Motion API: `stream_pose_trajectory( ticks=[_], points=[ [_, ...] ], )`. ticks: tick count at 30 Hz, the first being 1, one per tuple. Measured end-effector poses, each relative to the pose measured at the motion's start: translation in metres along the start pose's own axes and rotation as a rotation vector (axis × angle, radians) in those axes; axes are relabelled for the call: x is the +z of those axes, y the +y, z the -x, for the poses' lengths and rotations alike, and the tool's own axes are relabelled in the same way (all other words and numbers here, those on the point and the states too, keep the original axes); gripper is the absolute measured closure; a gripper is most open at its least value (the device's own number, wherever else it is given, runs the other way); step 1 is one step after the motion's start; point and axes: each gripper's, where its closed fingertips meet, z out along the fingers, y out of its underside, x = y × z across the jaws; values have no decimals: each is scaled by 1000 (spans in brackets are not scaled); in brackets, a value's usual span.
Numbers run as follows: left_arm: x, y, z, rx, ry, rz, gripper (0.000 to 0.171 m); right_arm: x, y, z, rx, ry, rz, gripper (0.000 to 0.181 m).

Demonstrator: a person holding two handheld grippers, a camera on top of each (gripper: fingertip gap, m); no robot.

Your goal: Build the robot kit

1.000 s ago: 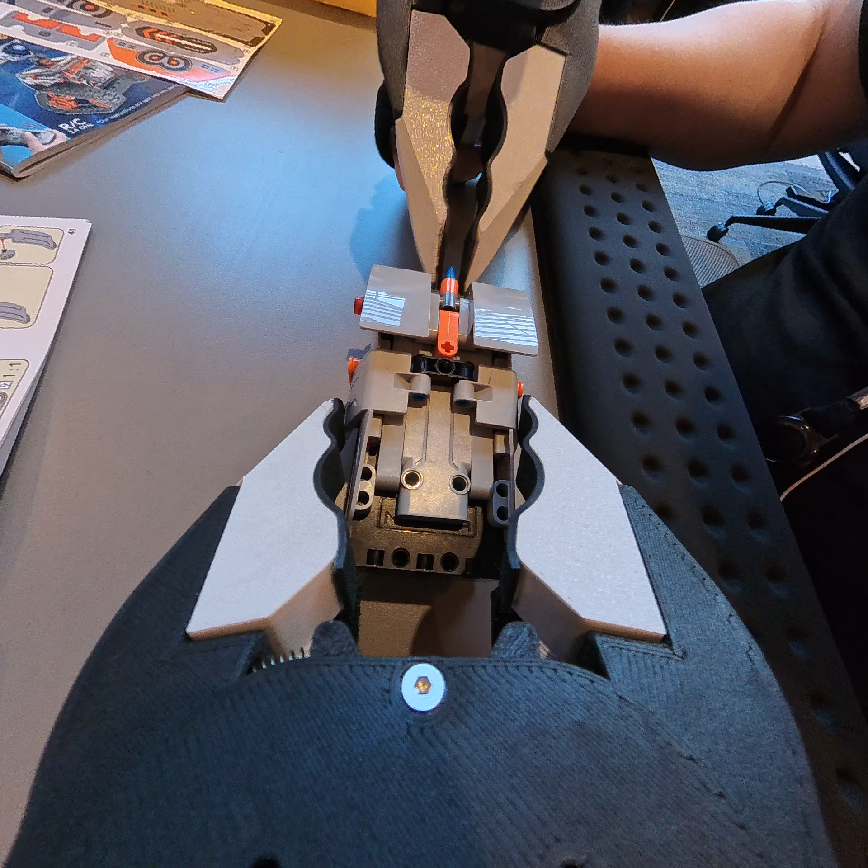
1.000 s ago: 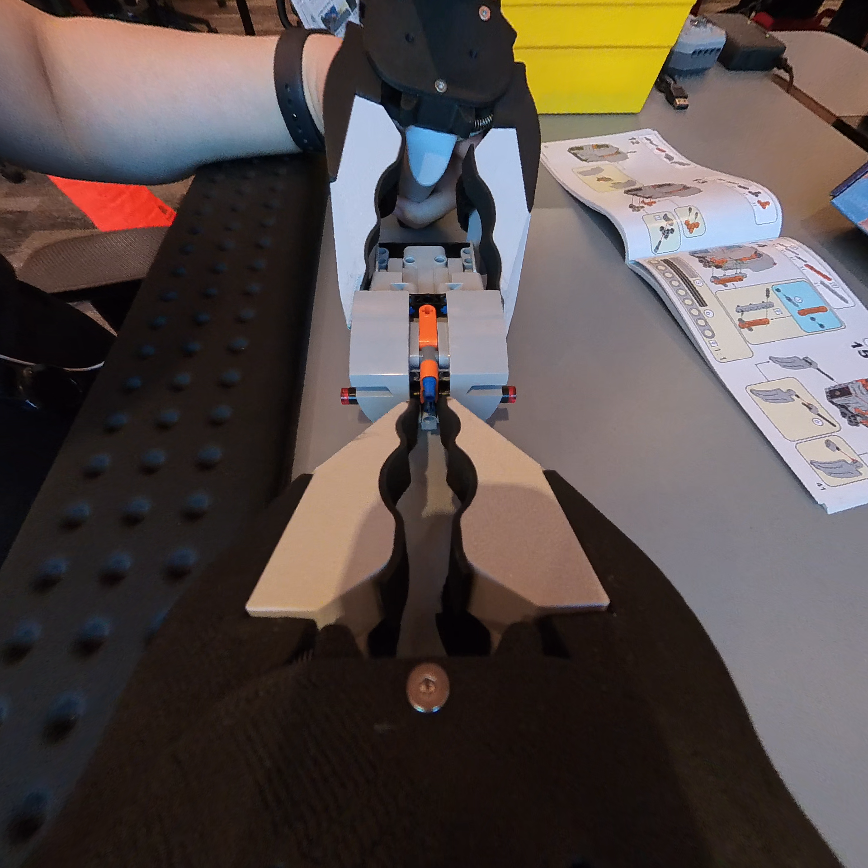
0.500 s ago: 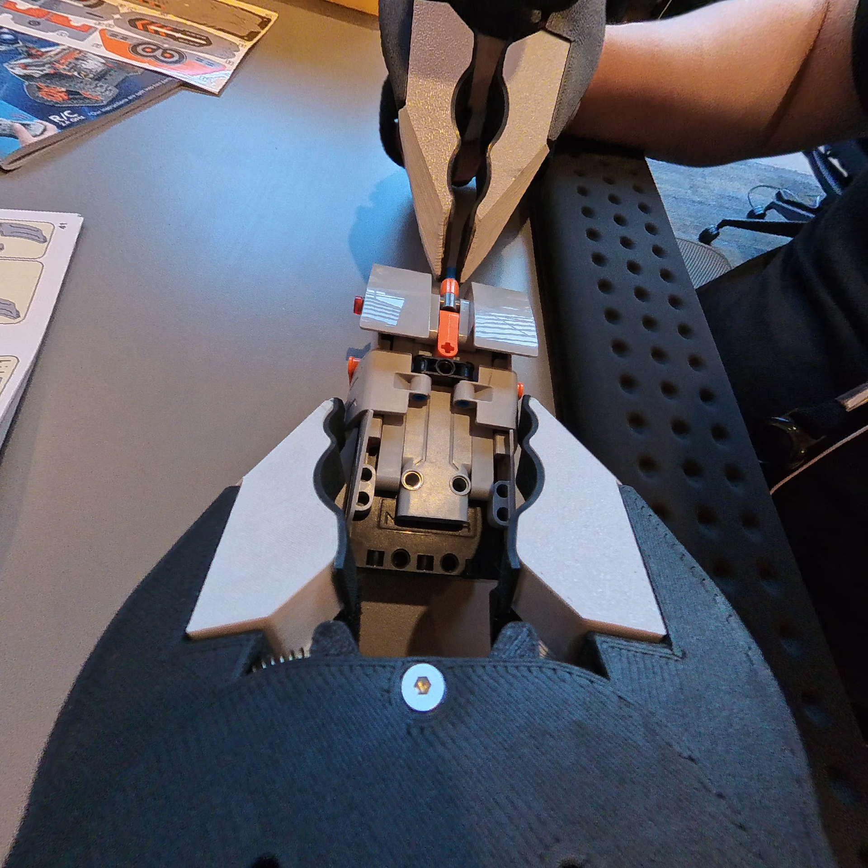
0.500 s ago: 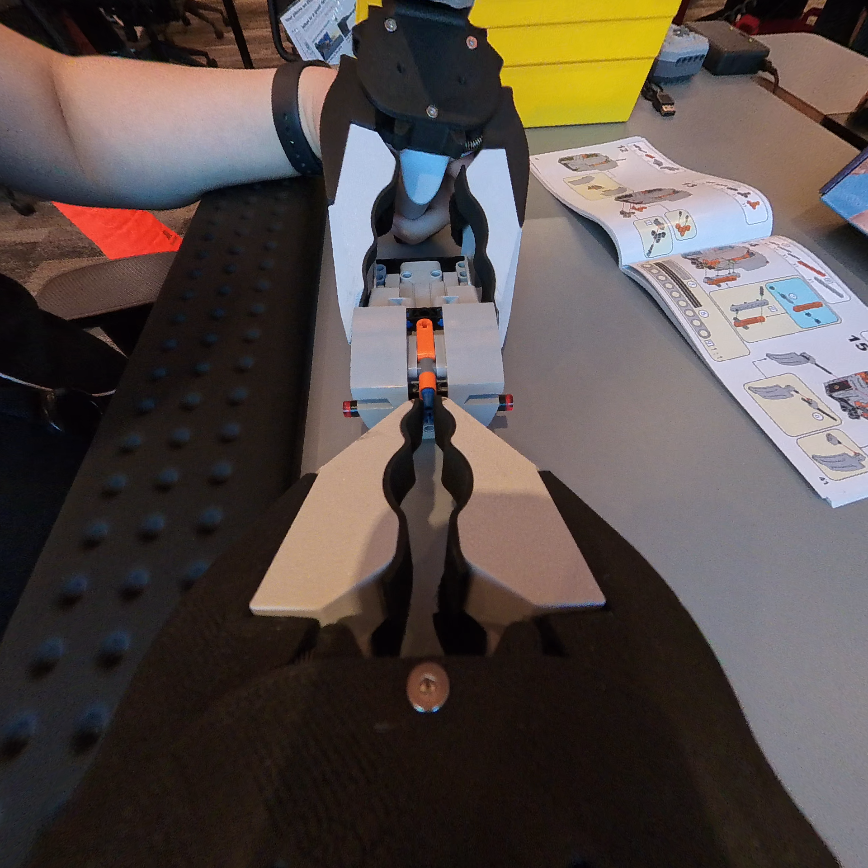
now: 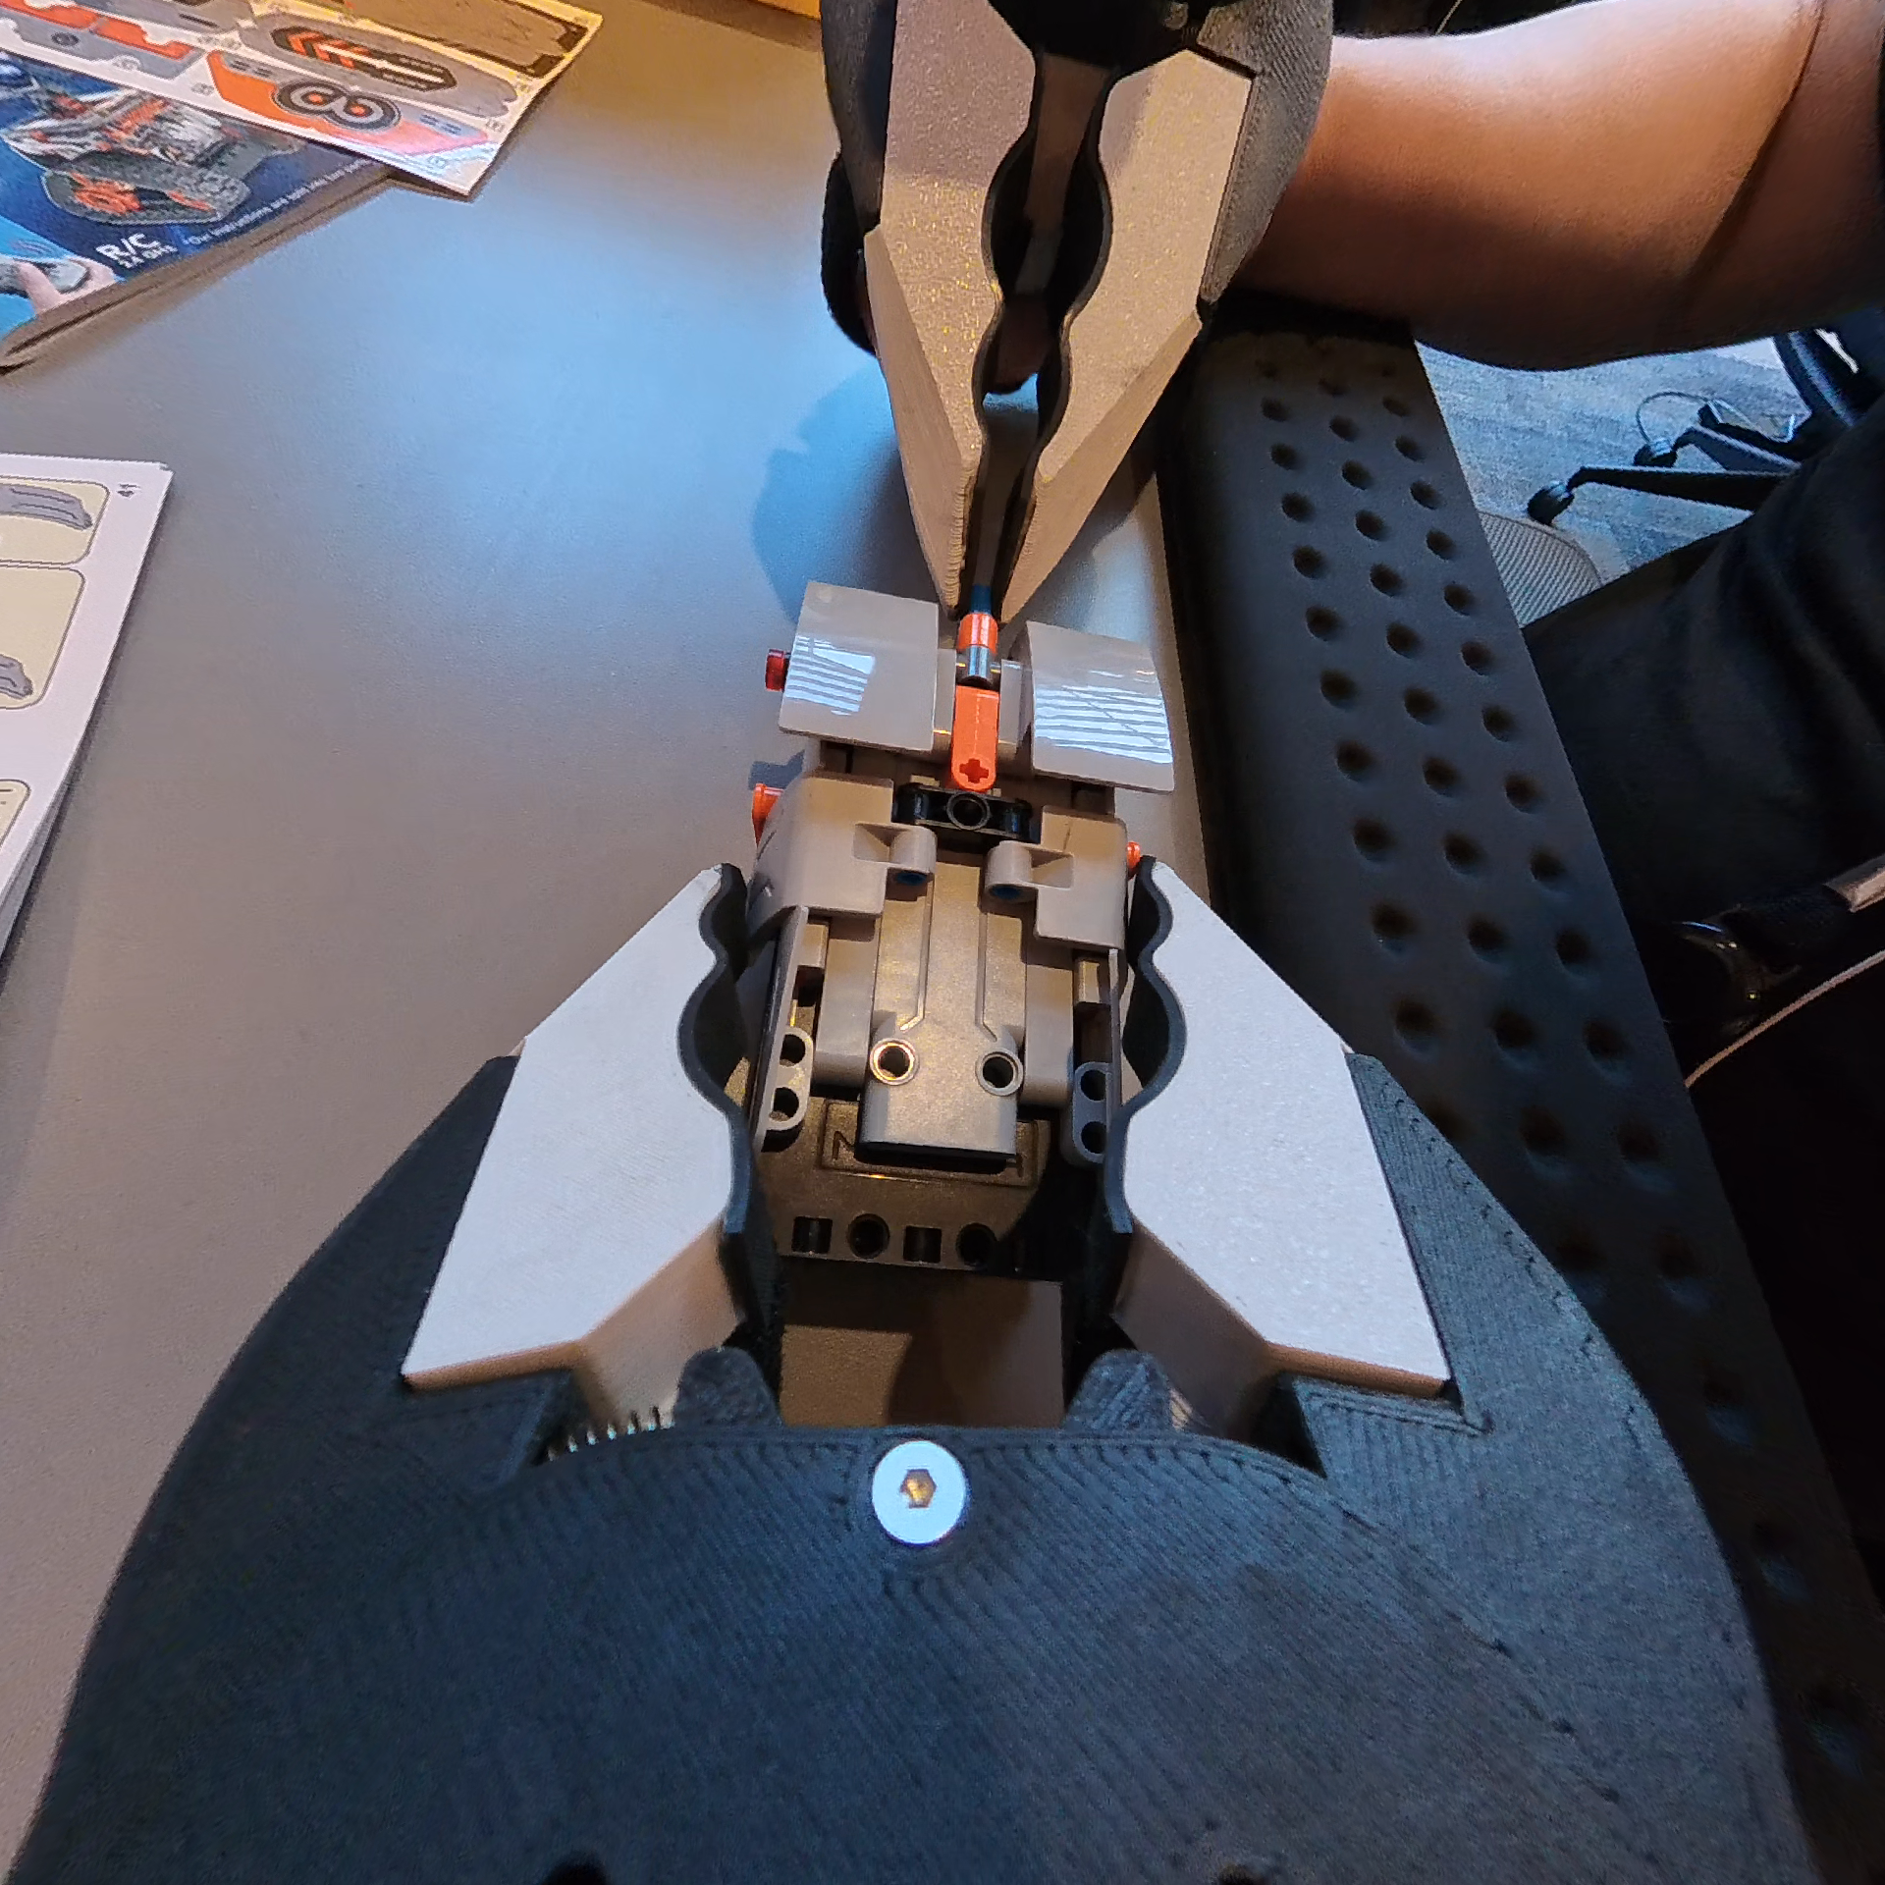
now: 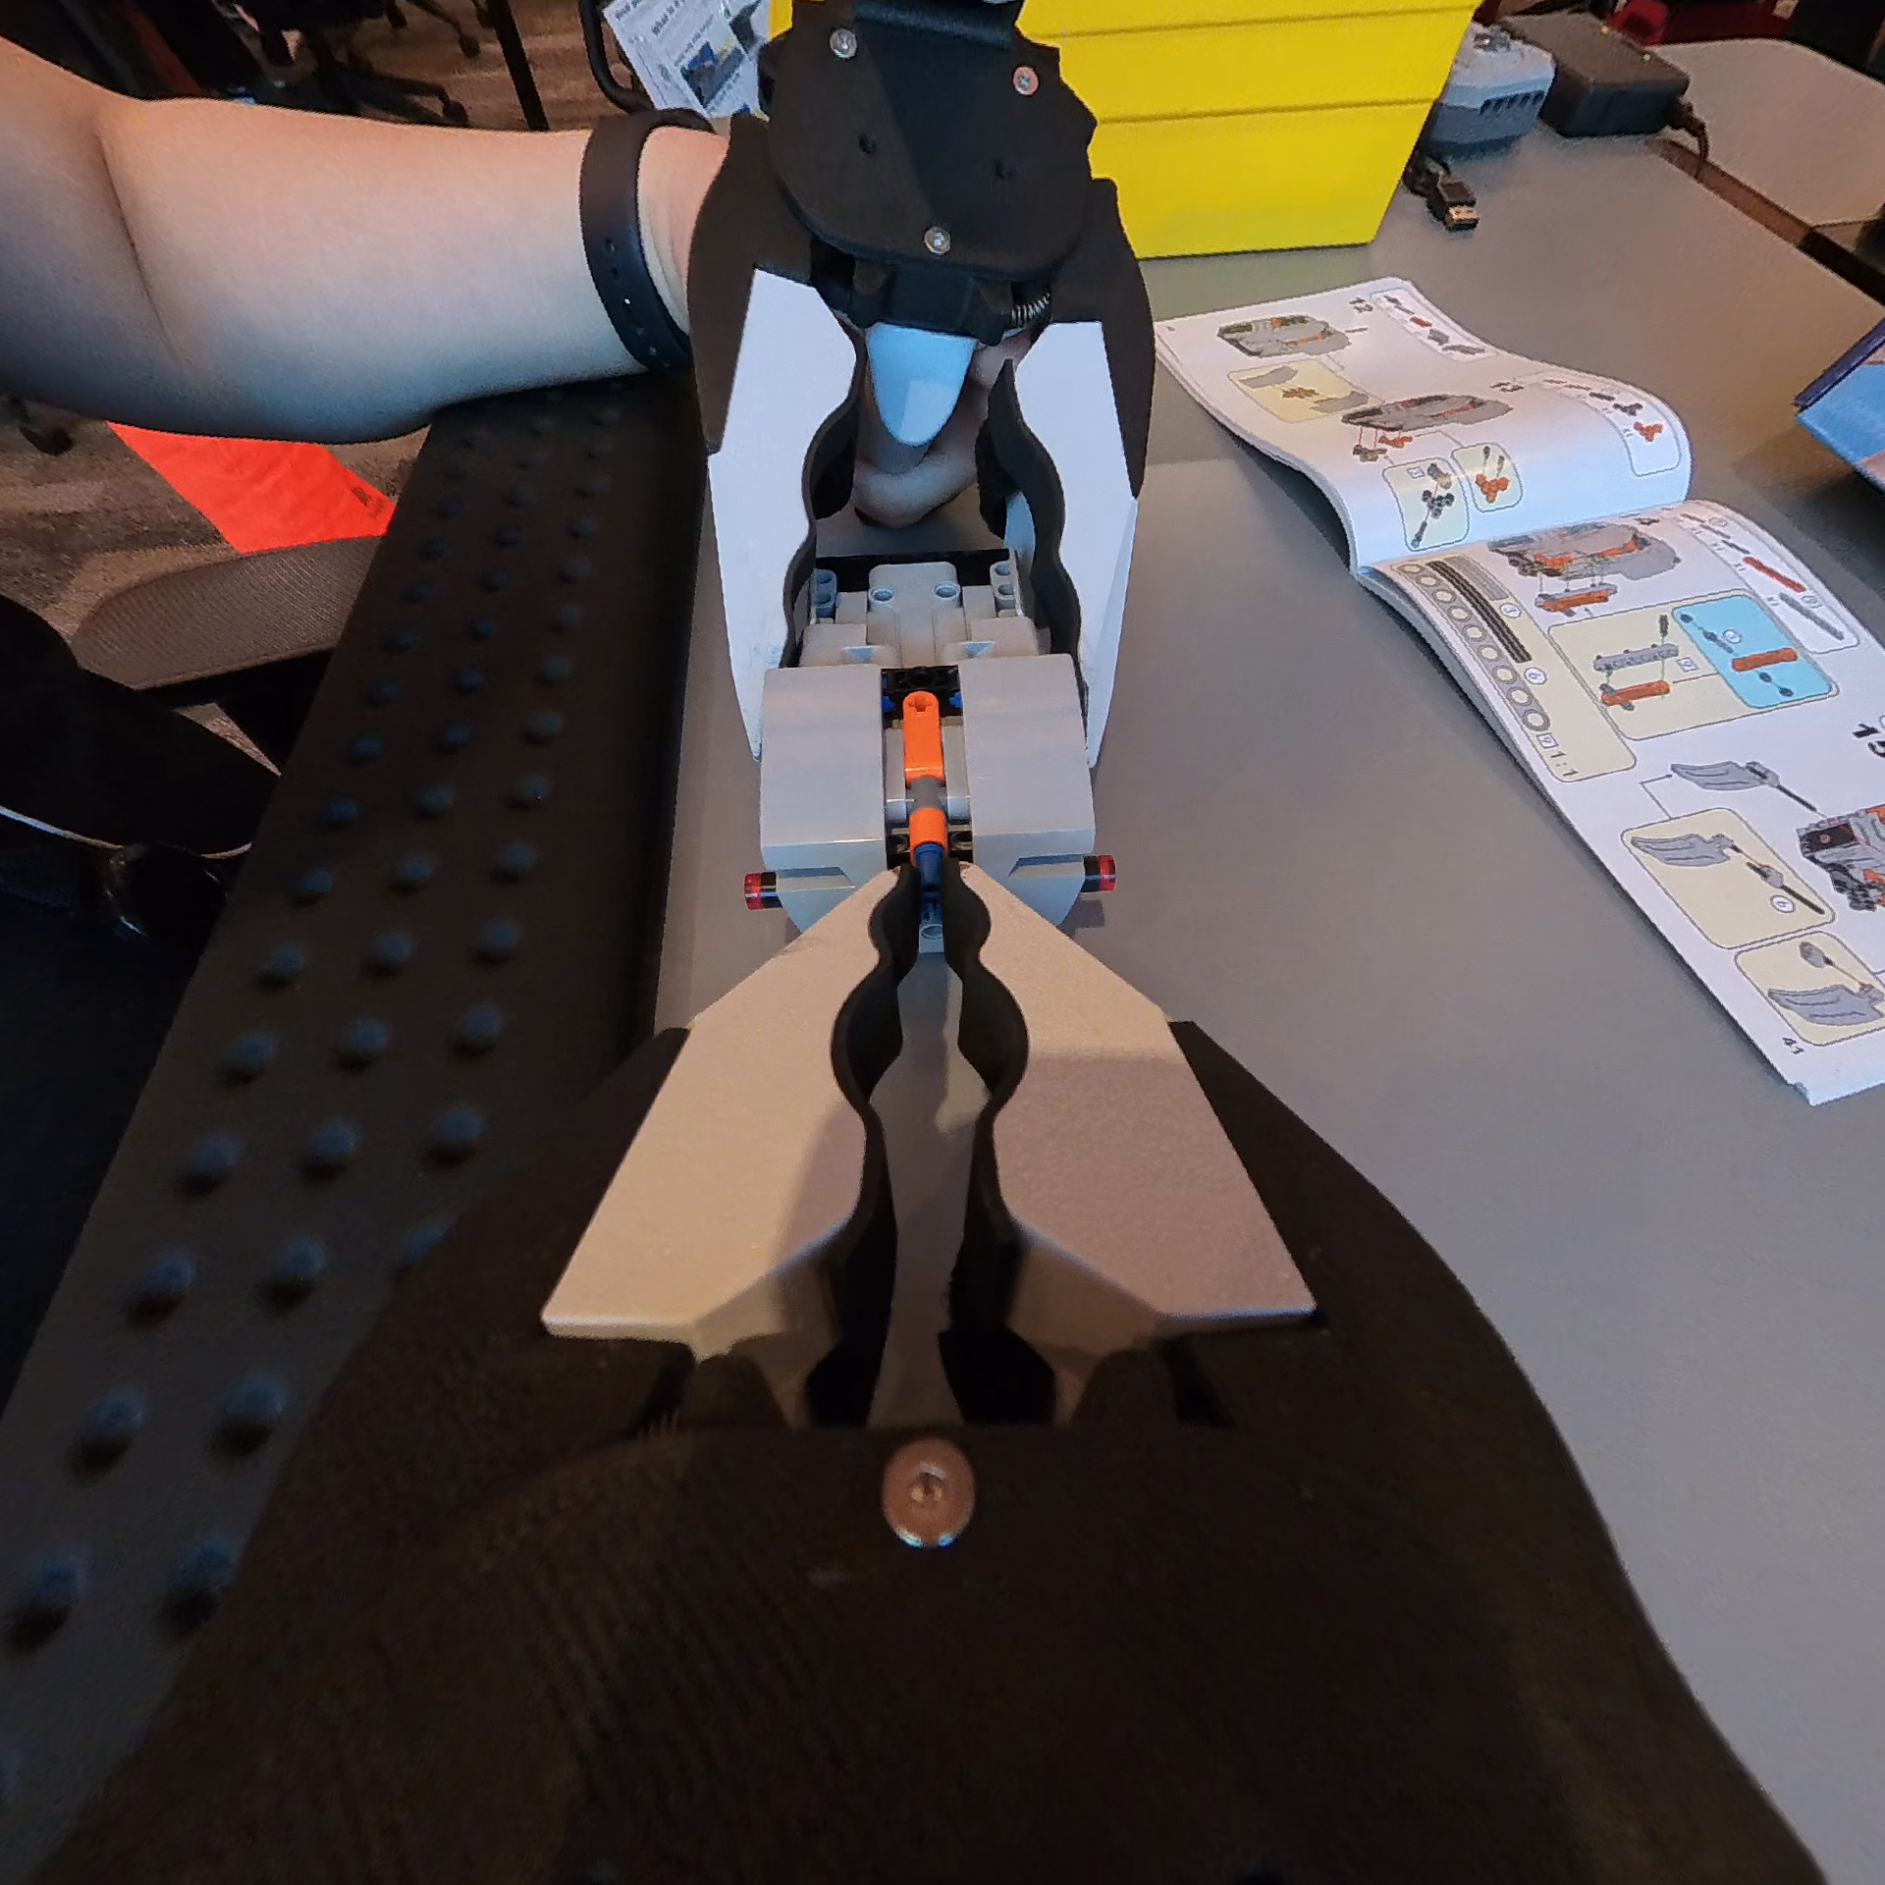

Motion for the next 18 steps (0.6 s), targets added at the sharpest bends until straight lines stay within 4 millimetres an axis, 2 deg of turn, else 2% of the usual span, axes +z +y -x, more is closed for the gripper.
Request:
stream_pose_trajectory(
  ticks=[11, 14, 17, 18],
  points=[
    [1, 0, 1, -19, 0, 2, 97, 2, 0, -3, -42, 32, 0, 178],
    [1, 0, 1, -21, -2, 2, 97, 1, 11, -6, -28, 24, 48, 161],
    [1, 0, 1, -27, 4, 1, 97, 1, 11, -2, -33, -8, 35, 177],
    [1, 0, 1, -29, 5, 1, 97, 2, 11, -4, -31, 0, 38, 177]
  ],
)
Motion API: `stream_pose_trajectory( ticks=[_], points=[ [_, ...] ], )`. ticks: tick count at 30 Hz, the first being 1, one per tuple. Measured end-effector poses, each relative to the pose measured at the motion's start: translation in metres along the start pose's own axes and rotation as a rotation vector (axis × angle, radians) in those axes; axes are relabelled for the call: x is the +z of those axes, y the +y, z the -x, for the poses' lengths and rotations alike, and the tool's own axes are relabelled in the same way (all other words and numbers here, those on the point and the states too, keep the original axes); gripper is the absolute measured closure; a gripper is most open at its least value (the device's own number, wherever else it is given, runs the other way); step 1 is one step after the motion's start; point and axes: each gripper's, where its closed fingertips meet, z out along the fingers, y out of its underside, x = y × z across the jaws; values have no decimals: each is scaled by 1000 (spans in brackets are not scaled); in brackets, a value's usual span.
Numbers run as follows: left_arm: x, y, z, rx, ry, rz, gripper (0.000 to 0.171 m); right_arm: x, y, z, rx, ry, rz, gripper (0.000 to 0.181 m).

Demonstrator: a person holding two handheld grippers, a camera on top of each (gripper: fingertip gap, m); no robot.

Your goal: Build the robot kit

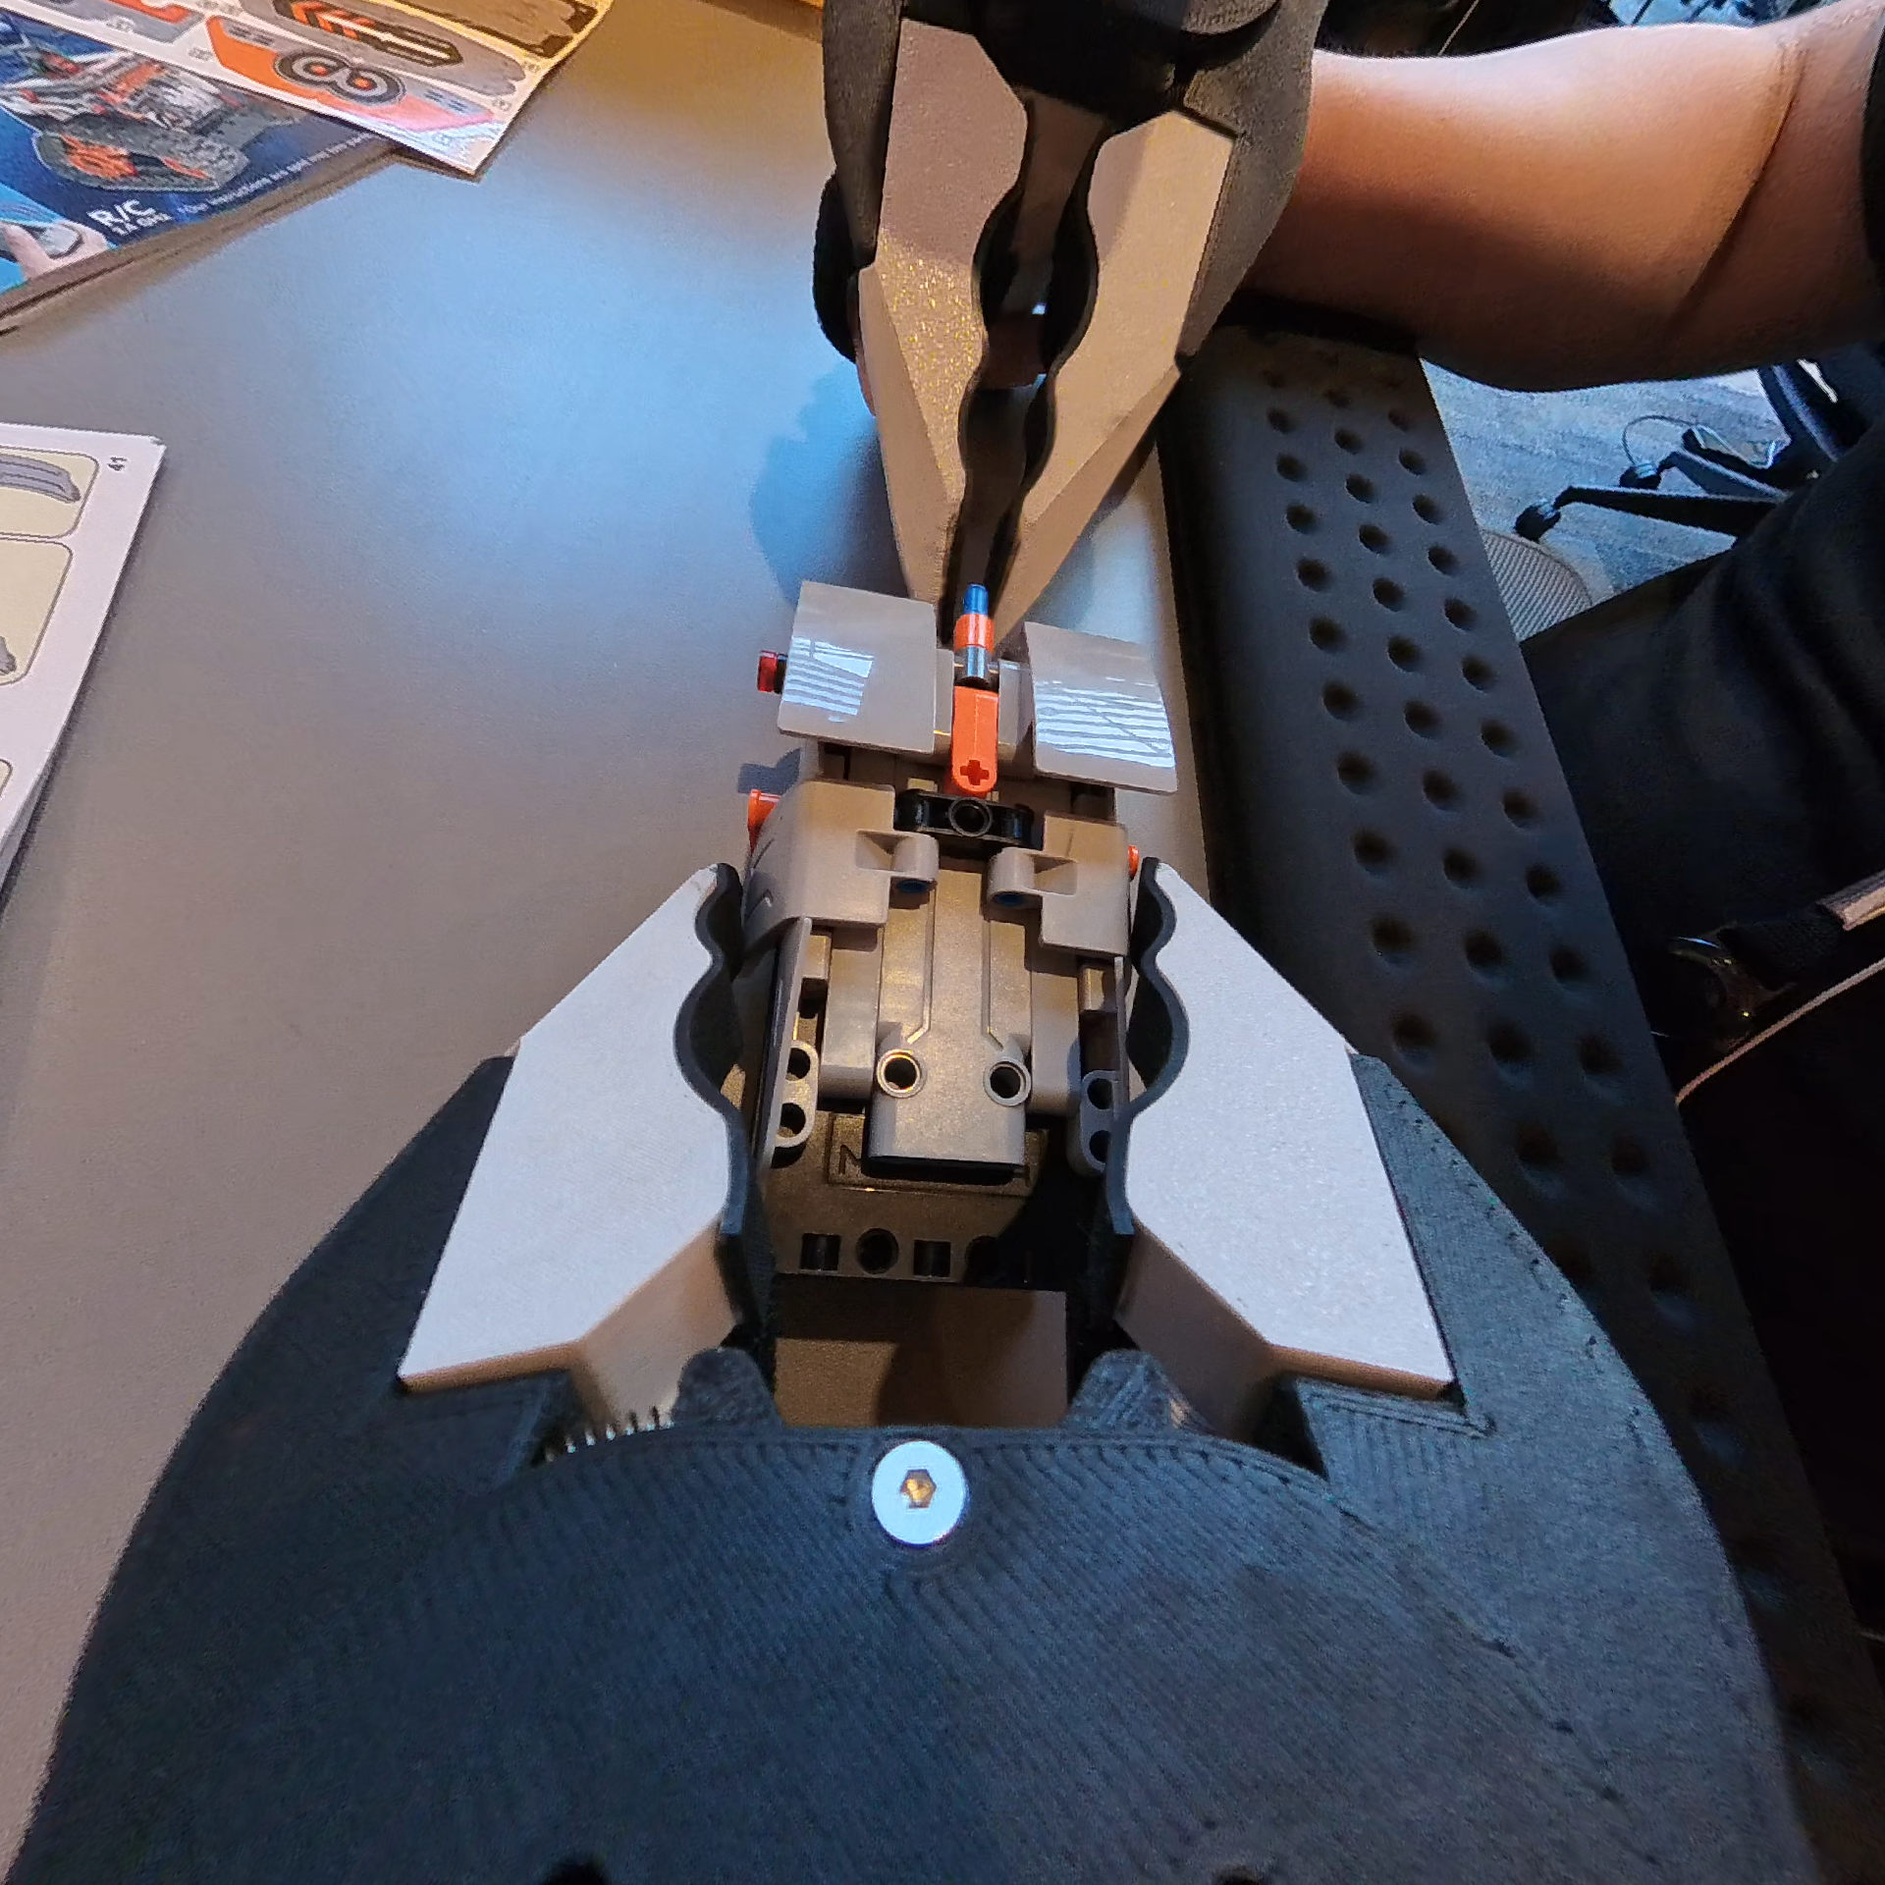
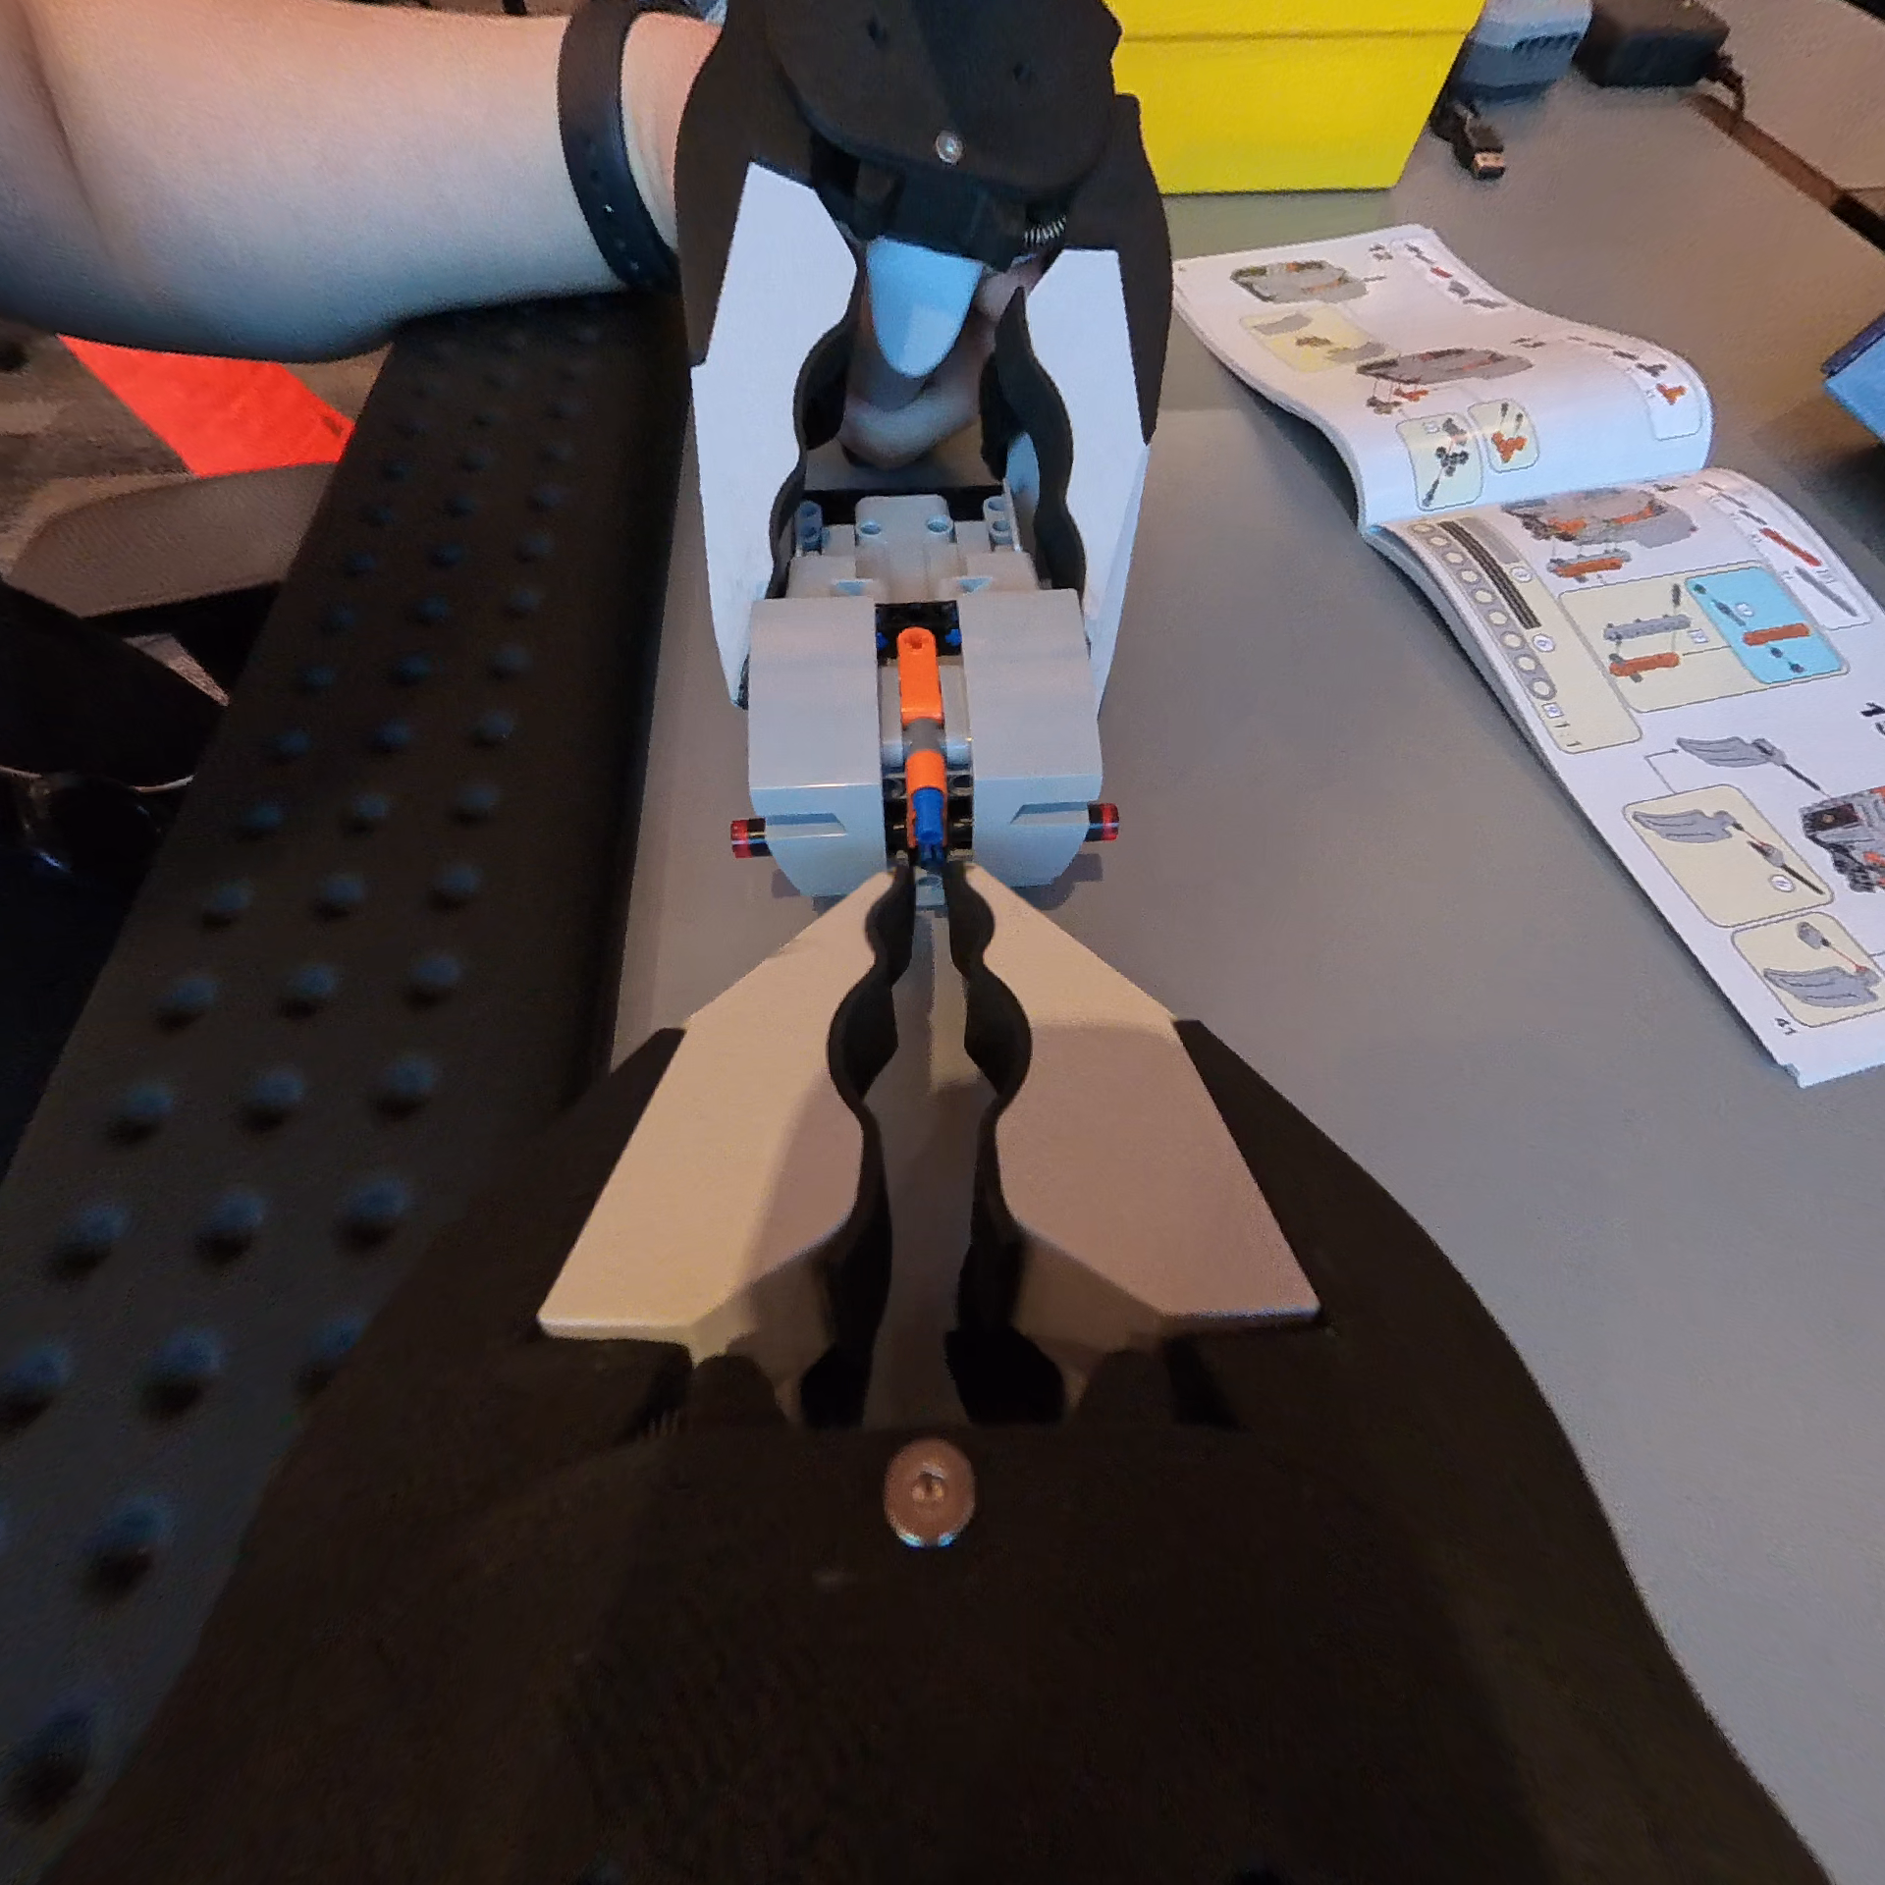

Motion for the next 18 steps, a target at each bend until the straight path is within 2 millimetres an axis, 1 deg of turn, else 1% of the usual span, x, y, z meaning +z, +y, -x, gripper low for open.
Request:
stream_pose_trajectory(
  ticks=[12, 15, 18],
  points=[
    [0, 0, 0, 3, -3, 0, 97, 1, -2, -1, 24, -14, -11, 176],
    [0, 0, 0, 4, -3, 0, 97, -1, -8, 1, 43, -29, -55, 174],
    [0, 0, 0, 5, -4, 0, 97, -1, -6, -1, 44, -23, -43, 175]
  ],
)
